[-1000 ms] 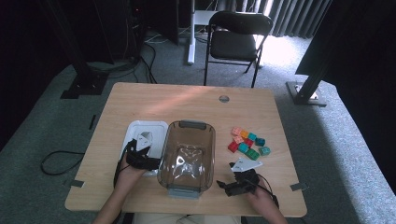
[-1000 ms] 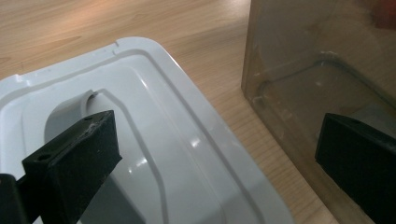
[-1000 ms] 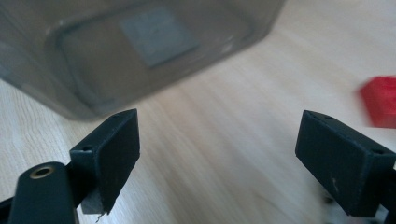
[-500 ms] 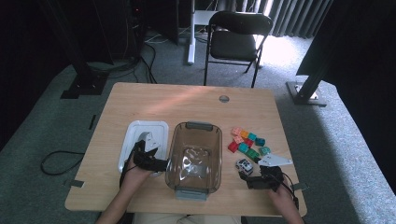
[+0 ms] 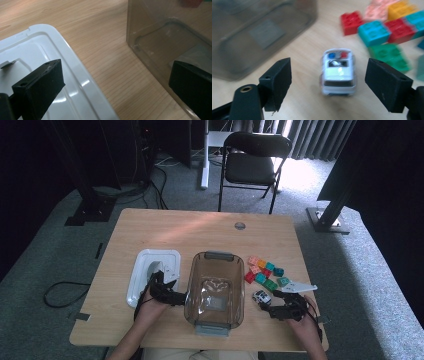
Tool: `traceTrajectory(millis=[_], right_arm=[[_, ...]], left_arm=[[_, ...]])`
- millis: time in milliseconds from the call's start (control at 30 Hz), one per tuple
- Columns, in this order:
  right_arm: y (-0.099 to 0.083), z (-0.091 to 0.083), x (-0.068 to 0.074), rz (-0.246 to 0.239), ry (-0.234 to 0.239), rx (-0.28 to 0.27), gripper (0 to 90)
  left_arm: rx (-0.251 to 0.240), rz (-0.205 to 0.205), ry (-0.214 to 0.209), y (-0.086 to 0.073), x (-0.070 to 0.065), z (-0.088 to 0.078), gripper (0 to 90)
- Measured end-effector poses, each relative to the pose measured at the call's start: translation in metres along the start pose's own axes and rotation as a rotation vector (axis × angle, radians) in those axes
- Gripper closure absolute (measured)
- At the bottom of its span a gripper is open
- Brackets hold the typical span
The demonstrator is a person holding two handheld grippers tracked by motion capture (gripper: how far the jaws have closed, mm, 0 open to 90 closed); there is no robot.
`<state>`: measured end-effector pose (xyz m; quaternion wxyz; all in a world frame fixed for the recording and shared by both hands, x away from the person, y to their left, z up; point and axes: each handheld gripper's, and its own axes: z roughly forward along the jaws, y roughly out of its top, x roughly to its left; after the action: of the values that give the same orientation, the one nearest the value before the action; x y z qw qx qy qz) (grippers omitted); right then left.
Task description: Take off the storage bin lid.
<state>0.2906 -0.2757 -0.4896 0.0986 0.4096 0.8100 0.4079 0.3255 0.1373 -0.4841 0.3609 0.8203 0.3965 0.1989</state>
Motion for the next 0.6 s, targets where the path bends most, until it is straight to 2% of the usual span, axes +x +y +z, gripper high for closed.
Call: traceTrajectory(millis=[33,67,133,167,200,300,333,367,400,433,467,567,600], right_arm=[[-0.001,-0.001,0.001,-0.002,0.003,0.002,20.4],[-0.001,-0.001,0.002,-0.029,0.018,0.012,21.5],[-0.001,0.000,0.009,-0.077,-0.058,0.036,18.8],[-0.001,0.000,0.009,-0.077,-0.058,0.036,18.8],[0.000,0.002,0.010,-0.073,-0.020,0.048,21.5],[0.003,0.004,0.010,-0.067,-0.045,0.054,18.3],[0.003,0.006,0.010,-0.063,-0.053,0.052,18.5],[0.004,0.007,0.009,-0.054,-0.057,0.055,18.6],[0.004,0.007,0.009,-0.054,-0.057,0.055,18.6],[0.004,0.008,0.007,-0.048,-0.090,0.043,21.5],[0.004,0.009,0.005,-0.042,-0.086,0.046,21.5],[0.003,0.012,0.001,-0.043,-0.101,0.054,23.0],[0.003,0.013,0.000,-0.044,-0.108,0.055,24.5]], left_arm=[[0.000,0.000,-0.001,0.000,-0.001,0.000,0.4],[0.001,0.004,0.000,0.001,-0.002,0.000,0.4],[-0.002,0.006,-0.002,0.001,-0.002,-0.002,0.4],[-0.002,0.006,-0.002,0.001,-0.002,-0.002,0.4],[-0.008,0.001,-0.001,0.002,0.001,-0.006,0.4],[-0.022,-0.006,0.018,0.002,0.007,-0.013,0.4],[-0.034,-0.014,0.024,0.001,0.011,-0.017,0.4],[-0.040,-0.024,0.049,-0.001,0.020,-0.025,0.4],[-0.040,-0.024,0.049,-0.001,0.020,-0.025,0.4],[-0.044,-0.030,0.063,-0.002,0.025,-0.030,0.4],[-0.045,-0.052,0.089,-0.006,0.037,-0.038,0.4],[-0.050,-0.075,0.115,-0.011,0.048,-0.047,0.4],[-0.058,-0.103,0.142,-0.016,0.061,-0.055,0.4]])
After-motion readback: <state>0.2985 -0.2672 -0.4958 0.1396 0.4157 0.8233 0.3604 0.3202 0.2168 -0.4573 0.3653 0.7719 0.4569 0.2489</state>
